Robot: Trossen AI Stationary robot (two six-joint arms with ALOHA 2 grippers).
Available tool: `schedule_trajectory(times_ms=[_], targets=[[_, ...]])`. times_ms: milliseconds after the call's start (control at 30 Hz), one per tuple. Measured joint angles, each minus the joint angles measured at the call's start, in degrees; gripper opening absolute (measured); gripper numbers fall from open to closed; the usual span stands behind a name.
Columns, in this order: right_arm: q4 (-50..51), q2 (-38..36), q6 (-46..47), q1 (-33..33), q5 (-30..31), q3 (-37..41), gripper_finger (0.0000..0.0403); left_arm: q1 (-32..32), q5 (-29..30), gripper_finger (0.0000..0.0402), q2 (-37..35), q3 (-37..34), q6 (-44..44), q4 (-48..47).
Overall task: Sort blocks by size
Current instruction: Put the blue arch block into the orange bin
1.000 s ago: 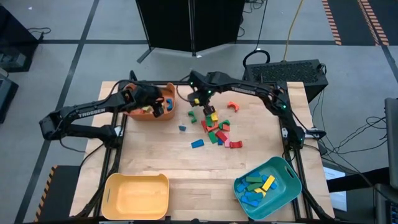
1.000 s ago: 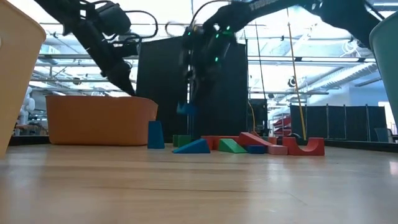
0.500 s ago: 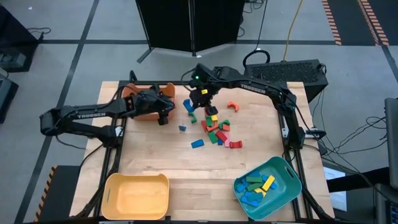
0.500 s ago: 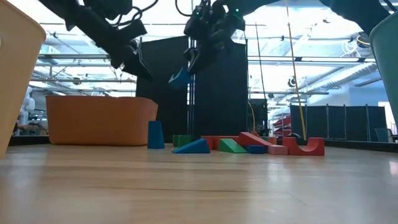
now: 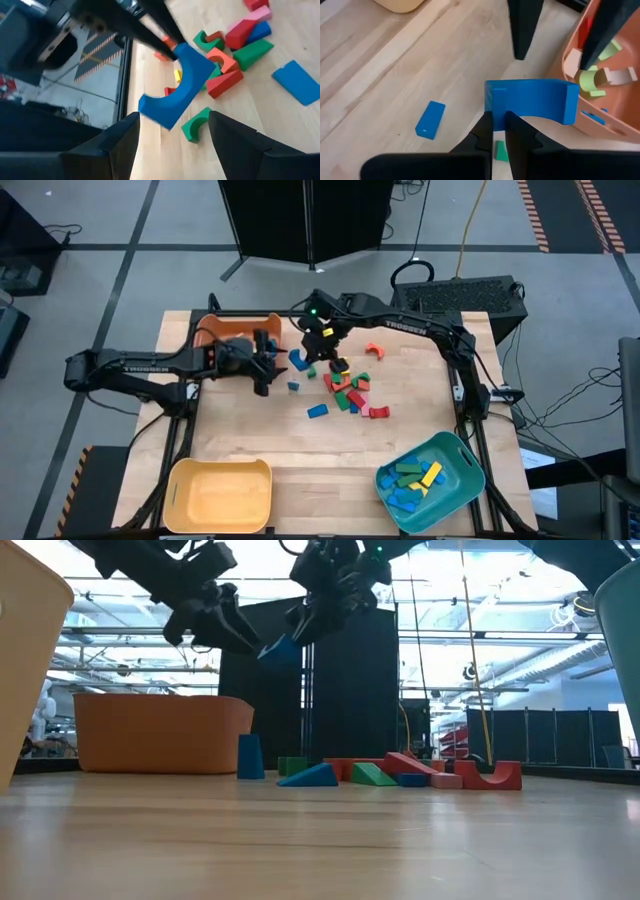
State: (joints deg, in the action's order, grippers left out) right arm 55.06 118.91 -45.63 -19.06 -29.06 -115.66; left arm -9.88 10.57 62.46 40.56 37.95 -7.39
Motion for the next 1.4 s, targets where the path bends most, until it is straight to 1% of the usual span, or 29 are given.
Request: schedule_trajectory(times_ms=[133, 367, 700, 833, 1000, 1133, 1300, 1400], targets=[[-0.46, 0.00, -0.04, 0.87, -1.28, 0.00, 0.0019, 1.21, 0.15, 0.0238, 0.00, 0.00, 1.93, 0.69], [-0.41, 0.00, -0.22, 2.24, -1.28, 0.00, 0.0019, 1.46, 0.21, 0.0238, 0.23, 0.00, 3.63, 1.40], [-0.45, 0.00, -0.17, 2.77, -1.49, 0.02, 0.0020, 3.49, 0.17, 0.0238, 1.63, 0.00, 8.92, 0.95], [-0.71, 0.00, -0.03, 2.70, -4.06, 0.07, 0.0020, 4.03, 0.18, 0.0238, 2.77, 0.00, 9.35, 2.85], [-0.82, 0.00, 0.07, 2.68, -4.31, 0.07, 0.0020, 4.04, 0.81, 0.0236, 2.82, 0.00, 9.25, 4.13], [-0.85, 0.00, 0.15, 2.66, -4.31, 0.07, 0.0020, 4.04, 1.52, 0.0217, 2.82, 0.00, 8.97, 4.14], [-0.79, 0.00, 0.25, 2.65, -4.31, 0.07, 0.0020, 4.06, 1.53, 0.0171, 2.82, 0.00, 8.95, 3.97], [-0.74, 0.00, 0.45, 2.61, -4.31, 0.07, 0.0020, 4.04, 1.53, 0.0151, 2.82, 0.00, 8.99, 3.63]])
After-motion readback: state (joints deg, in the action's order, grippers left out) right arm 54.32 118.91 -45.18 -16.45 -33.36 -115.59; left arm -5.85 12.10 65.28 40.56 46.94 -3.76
